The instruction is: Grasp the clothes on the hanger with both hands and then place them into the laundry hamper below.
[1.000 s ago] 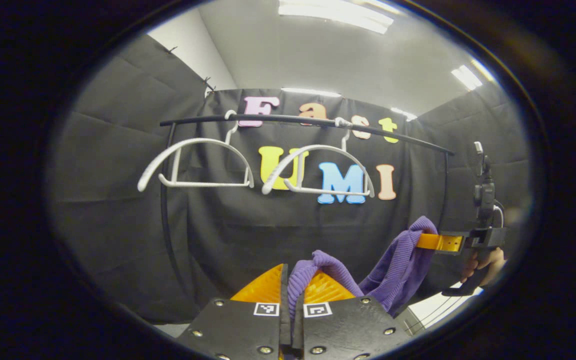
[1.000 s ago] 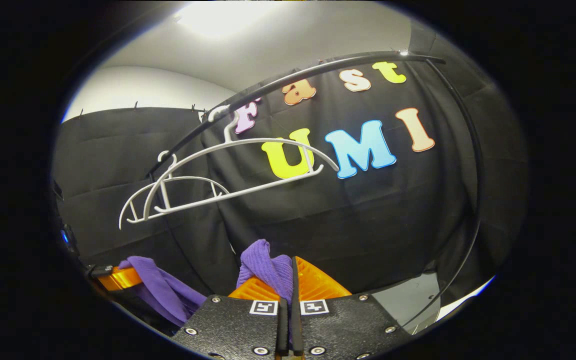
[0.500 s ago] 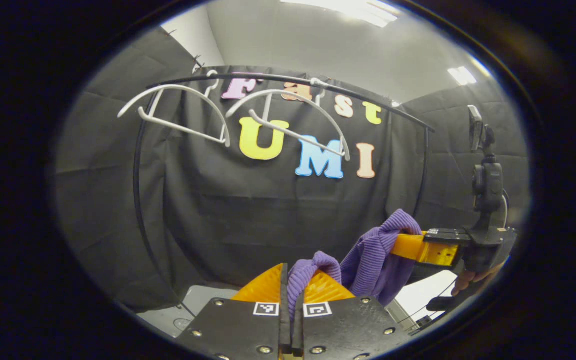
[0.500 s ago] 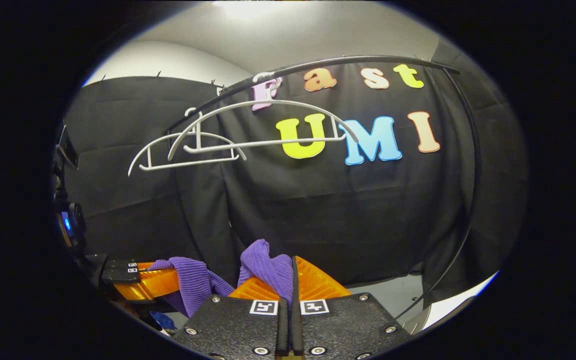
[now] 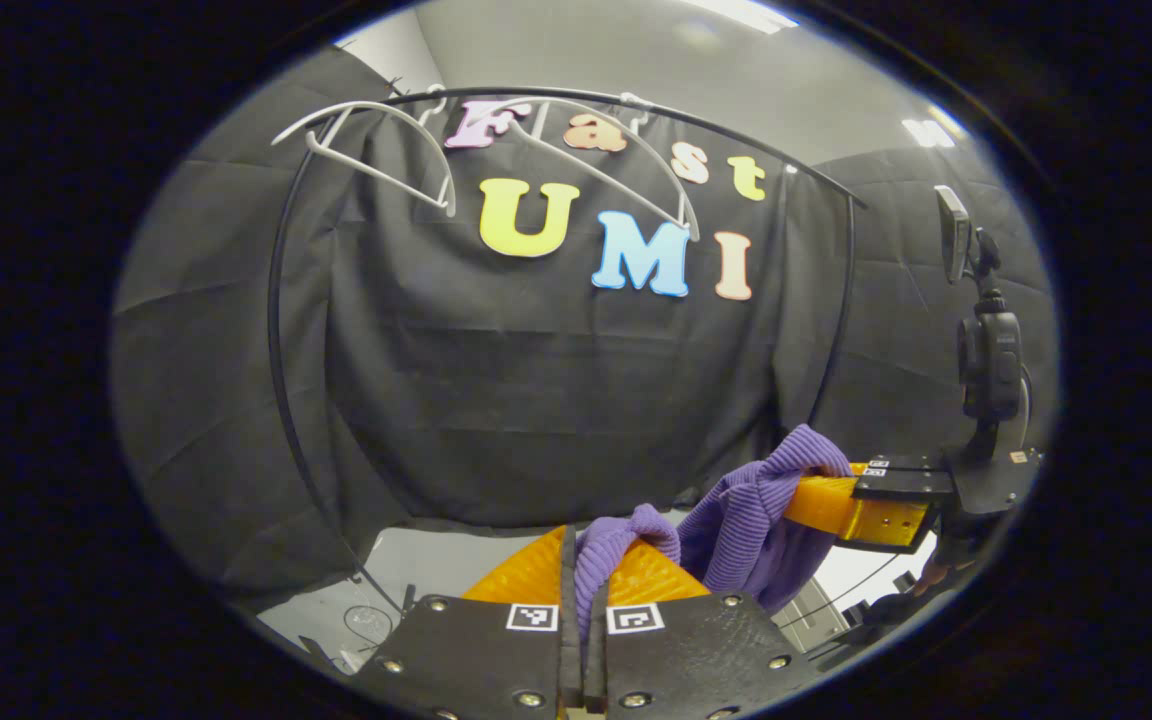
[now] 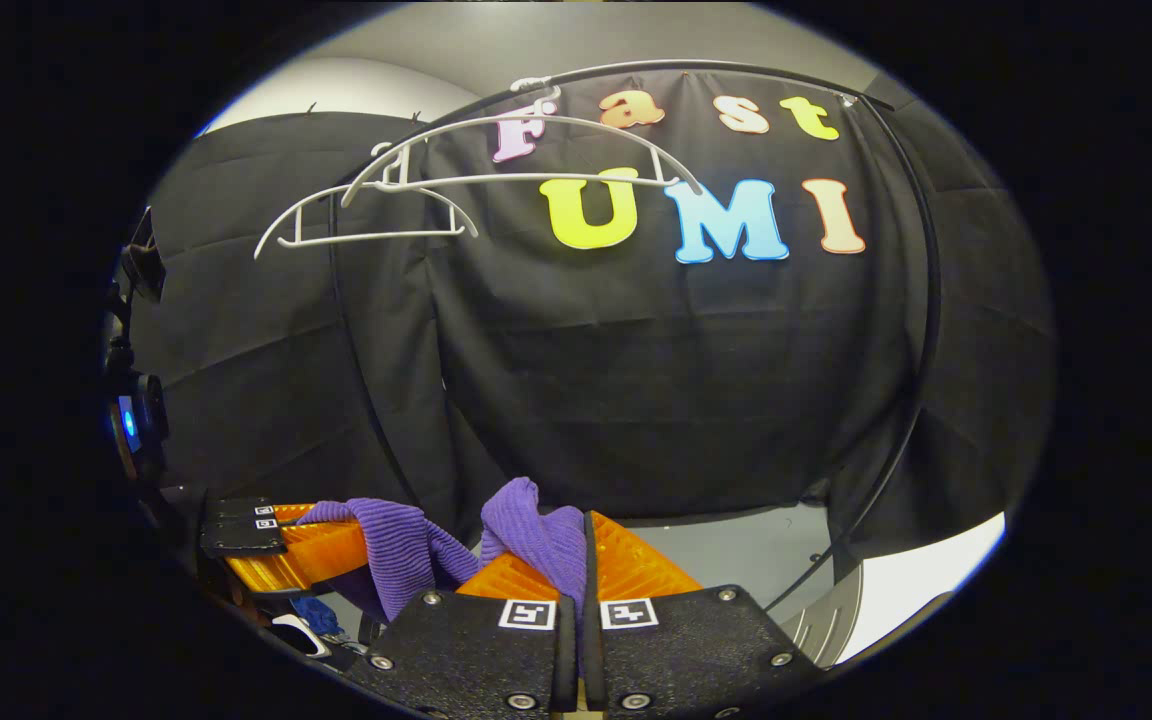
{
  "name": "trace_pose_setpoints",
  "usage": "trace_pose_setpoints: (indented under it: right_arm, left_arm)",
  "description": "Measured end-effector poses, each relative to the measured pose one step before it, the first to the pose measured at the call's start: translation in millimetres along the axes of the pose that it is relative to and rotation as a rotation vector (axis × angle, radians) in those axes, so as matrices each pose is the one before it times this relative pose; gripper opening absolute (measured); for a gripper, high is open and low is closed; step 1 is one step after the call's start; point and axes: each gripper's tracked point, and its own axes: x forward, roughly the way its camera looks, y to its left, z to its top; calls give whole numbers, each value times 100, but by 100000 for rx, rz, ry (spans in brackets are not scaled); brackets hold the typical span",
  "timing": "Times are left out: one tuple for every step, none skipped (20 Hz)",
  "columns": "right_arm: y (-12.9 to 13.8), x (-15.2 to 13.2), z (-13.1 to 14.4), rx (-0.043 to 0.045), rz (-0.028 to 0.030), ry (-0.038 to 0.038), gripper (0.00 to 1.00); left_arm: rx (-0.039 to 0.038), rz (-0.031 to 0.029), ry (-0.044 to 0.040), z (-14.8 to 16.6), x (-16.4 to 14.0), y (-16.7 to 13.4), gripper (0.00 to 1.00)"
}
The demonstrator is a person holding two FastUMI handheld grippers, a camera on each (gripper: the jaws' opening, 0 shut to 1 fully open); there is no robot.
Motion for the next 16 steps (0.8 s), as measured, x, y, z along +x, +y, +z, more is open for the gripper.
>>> trace_pose_setpoints:
  right_arm:
    - [-236,16,-831,-89,-680,1414,2]
    - [-287,176,-940,-266,-793,1596,2]
    - [-325,216,-905,-250,-858,1658,2]
    - [-264,236,-958,-202,-734,1622,2]
    - [-222,214,-1040,-389,-668,1476,2]
    - [-333,248,-1208,-607,-1277,2140,2]
    - [-229,276,-1259,-581,-955,2493,2]
    - [-290,382,-990,-271,-687,2204,2]
    - [-258,446,-925,-501,-376,2008,2]
    - [44,387,-1271,-767,-539,2378,2]
    - [97,479,-1234,-919,-287,2792,2]
    - [115,523,-1118,-1003,72,2579,2]
    - [77,465,-1124,-1077,-126,2626,2]
    - [191,556,-942,-811,-5,2375,2]
    - [136,423,-866,-410,-186,2216,2]
    - [99,400,-598,-56,-176,2169,2]
  left_arm:
    - [372,-302,1660,-878,85,-17,3]
    - [161,-292,1552,-724,233,70,3]
    - [249,-8,1884,-1281,-64,25,0]
    - [277,-46,2261,-1227,276,79,3]
    - [112,160,2429,-1550,312,165,3]
    - [27,507,2711,-1193,255,409,3]
    - [-34,645,2088,-994,58,280,0]
    - [164,779,1946,-1037,167,337,3]
    - [389,865,2263,-1057,208,460,3]
    - [189,601,2220,-1023,324,271,7]
    - [60,865,2346,-902,150,457,3]
    - [12,796,2102,-666,467,515,3]
    - [-58,1054,2017,-965,580,359,3]
    - [-230,862,1942,-813,498,427,3]
    - [-447,643,1828,-588,502,473,3]
    - [37,698,1949,-531,574,240,3]
